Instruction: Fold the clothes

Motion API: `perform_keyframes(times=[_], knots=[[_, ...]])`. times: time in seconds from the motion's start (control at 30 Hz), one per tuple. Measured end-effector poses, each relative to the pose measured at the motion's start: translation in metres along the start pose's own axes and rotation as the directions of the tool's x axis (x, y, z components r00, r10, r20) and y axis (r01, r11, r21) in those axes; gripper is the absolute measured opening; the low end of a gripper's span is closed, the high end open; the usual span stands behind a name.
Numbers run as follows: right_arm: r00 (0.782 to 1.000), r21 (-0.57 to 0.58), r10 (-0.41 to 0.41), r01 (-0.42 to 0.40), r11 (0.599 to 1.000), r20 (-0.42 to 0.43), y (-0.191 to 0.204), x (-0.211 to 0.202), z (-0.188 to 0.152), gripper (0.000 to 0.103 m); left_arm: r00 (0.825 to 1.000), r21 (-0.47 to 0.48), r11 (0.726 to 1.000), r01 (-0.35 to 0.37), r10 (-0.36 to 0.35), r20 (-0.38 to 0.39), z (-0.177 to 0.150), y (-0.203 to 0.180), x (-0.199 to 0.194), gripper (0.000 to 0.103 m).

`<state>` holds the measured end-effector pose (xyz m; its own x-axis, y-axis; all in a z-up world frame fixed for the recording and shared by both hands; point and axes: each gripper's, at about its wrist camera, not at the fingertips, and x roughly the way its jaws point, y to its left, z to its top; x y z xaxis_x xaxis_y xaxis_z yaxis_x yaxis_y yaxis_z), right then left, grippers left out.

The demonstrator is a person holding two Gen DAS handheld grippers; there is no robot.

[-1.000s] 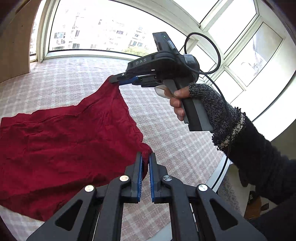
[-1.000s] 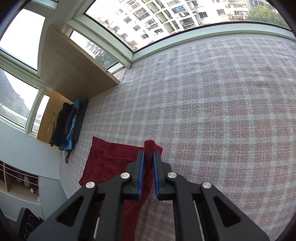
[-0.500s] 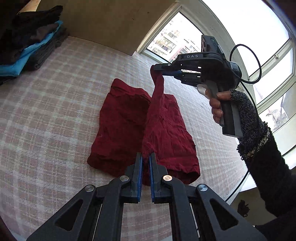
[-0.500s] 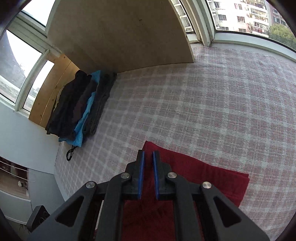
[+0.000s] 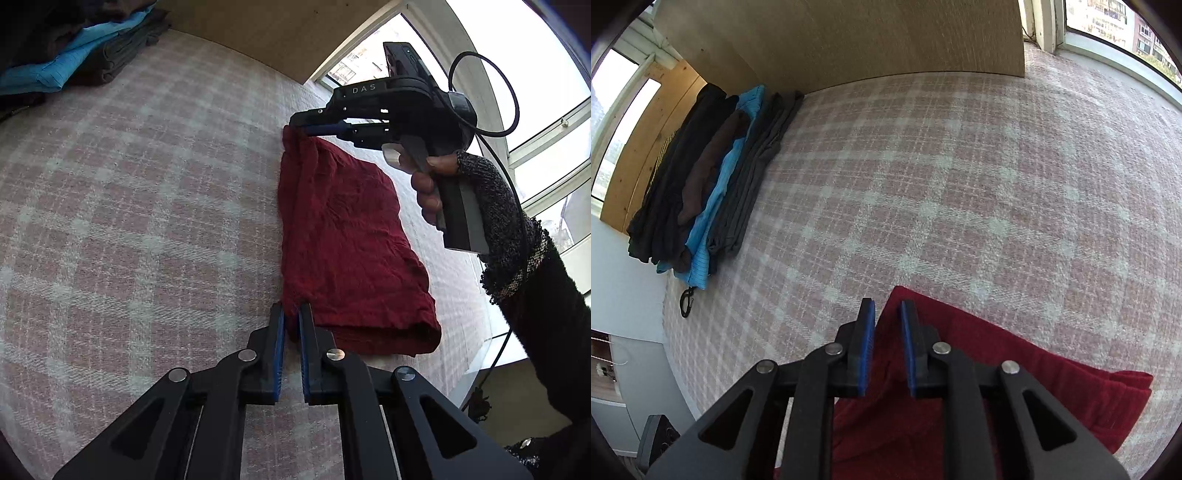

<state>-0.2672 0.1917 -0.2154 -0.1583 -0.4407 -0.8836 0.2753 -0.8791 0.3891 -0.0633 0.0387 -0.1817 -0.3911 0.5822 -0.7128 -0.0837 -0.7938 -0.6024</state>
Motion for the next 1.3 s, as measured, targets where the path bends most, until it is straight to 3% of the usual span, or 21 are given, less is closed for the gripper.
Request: perform_keyframes(times=[0.07, 0.23, 0.4, 0.53, 0.63, 0.73, 0.83, 0.9, 0.97, 1.03, 1.07, 1.1, 1.2, 1.3], knots=[[1.0, 0.021, 0.023, -0.023, 1.0, 0.003, -0.002, -0.007, 0.004, 0.03, 1.0, 0.008, 1.0, -0.003, 0.003, -0.022, -0.004, 0.0, 0.002, 0.008], [0.991, 0.037, 0.089, -0.093, 0.995, 0.101, -0.017, -0.068, -0.006, 0.03, 0.998, 0.015, 0.999, -0.048, 0.048, -0.035, -0.004, 0.004, -0.016, 0.009], [0.984, 0.022, -0.046, 0.042, 0.999, 0.173, -0.048, -0.123, -0.077, 0.03, 0.993, 0.168, 0.978, -0.121, 0.122, 0.007, 0.047, -0.02, -0.027, 0.01], [0.99, 0.107, -0.021, 0.006, 0.994, 0.139, -0.077, -0.125, -0.138, 0.03, 0.998, 0.294, 0.954, -0.061, 0.056, 0.026, 0.105, -0.057, 0.009, 0.019], [0.992, 0.102, 0.002, -0.015, 0.995, 0.126, -0.075, -0.117, -0.165, 0.03, 0.998, 0.347, 0.938, -0.007, 0.026, -0.05, 0.135, -0.071, 0.059, 0.019], [0.996, 0.087, 0.013, -0.021, 0.996, 0.093, -0.069, -0.103, -0.18, 0.03, 0.987, 0.389, 0.92, -0.041, 0.098, -0.127, 0.145, -0.07, 0.106, 0.019], [0.998, 0.055, -0.039, 0.036, 0.998, 0.043, -0.068, -0.09, -0.195, 0.03, 0.973, 0.42, 0.899, -0.127, 0.196, -0.126, 0.148, -0.055, 0.126, 0.018], [0.998, 0.042, -0.053, 0.051, 0.998, 0.039, -0.069, -0.09, -0.2, 0.03, 0.972, 0.415, 0.898, -0.146, 0.209, -0.111, 0.153, -0.048, 0.123, 0.006], [0.995, 0.047, -0.061, 0.057, 0.997, 0.073, -0.067, -0.1, -0.197, 0.03, 0.973, 0.394, 0.907, -0.145, 0.203, -0.109, 0.158, -0.044, 0.114, 0.007], [0.984, 0.042, -0.103, 0.098, 0.994, 0.147, -0.065, -0.118, -0.193, 0.033, 0.972, 0.434, 0.882, -0.183, 0.23, -0.058, 0.156, -0.05, 0.095, 0.02], [0.977, 0.052, -0.131, 0.124, 0.991, 0.171, -0.067, -0.124, -0.19, 0.041, 0.969, 0.451, 0.869, -0.204, 0.246, -0.034, 0.153, -0.053, 0.085, 0.031], [0.969, 0.065, -0.159, 0.149, 0.987, 0.189, -0.07, -0.128, -0.187, 0.044, 0.97, 0.453, 0.868, -0.205, 0.241, -0.023, 0.15, -0.054, 0.074, 0.035], [0.969, 0.116, -0.181, 0.162, 0.98, 0.17, -0.09, -0.125, -0.178, 0.045, 0.98, 0.405, 0.901, -0.156, 0.193, -0.051, 0.14, -0.051, 0.056, 0.035], [0.972, 0.139, -0.169, 0.147, 0.979, 0.165, -0.101, -0.115, -0.169, 0.045, 0.984, 0.396, 0.909, -0.132, 0.167, -0.055, 0.126, -0.054, 0.056, 0.035]])
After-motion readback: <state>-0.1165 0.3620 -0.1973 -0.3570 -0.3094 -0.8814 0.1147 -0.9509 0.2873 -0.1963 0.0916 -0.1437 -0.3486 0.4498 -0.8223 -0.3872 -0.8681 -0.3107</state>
